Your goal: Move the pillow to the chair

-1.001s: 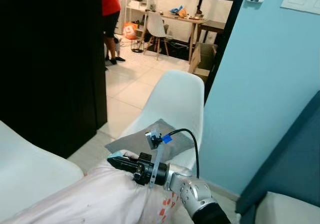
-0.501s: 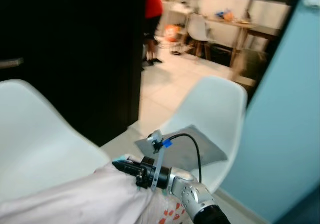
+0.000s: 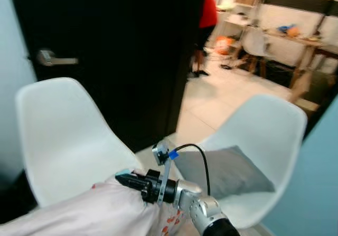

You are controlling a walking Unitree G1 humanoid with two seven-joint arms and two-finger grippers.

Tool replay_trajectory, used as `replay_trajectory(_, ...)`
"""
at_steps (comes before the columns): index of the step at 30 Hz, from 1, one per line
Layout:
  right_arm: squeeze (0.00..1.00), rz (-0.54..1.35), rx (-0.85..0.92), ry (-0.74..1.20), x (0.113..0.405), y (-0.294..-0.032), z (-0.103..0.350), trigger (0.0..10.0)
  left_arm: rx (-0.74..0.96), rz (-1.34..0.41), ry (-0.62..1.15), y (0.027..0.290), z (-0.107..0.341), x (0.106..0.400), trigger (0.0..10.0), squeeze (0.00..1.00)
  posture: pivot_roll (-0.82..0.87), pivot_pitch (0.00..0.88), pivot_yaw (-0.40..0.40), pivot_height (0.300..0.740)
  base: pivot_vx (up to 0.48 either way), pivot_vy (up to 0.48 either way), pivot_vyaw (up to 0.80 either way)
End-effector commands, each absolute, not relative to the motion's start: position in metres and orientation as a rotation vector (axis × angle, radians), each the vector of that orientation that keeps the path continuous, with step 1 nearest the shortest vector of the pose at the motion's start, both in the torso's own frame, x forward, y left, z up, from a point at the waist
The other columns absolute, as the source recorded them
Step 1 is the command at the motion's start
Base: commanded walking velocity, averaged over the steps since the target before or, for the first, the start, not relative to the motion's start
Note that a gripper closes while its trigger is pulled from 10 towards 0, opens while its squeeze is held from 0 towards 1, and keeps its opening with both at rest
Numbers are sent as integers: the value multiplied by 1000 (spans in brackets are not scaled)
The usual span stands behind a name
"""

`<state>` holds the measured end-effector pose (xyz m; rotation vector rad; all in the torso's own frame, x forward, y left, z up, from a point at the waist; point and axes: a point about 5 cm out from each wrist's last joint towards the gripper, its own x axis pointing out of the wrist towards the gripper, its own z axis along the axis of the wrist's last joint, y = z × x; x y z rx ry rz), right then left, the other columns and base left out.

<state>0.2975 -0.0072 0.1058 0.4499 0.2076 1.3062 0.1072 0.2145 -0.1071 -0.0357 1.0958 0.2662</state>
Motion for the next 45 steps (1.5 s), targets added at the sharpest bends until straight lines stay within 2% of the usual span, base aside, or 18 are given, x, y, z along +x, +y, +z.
replay_trajectory(1,0,1363,516,109,292,15,122,10000,-39,253,1104,211,-108,107,10000,0,157,43,-123,740,0,0,750)
replay_trajectory(45,0,1337,522,98,297,13,122,10000,-29,245,1092,214,-106,112,10000,0,162,38,-110,740,0,0,750)
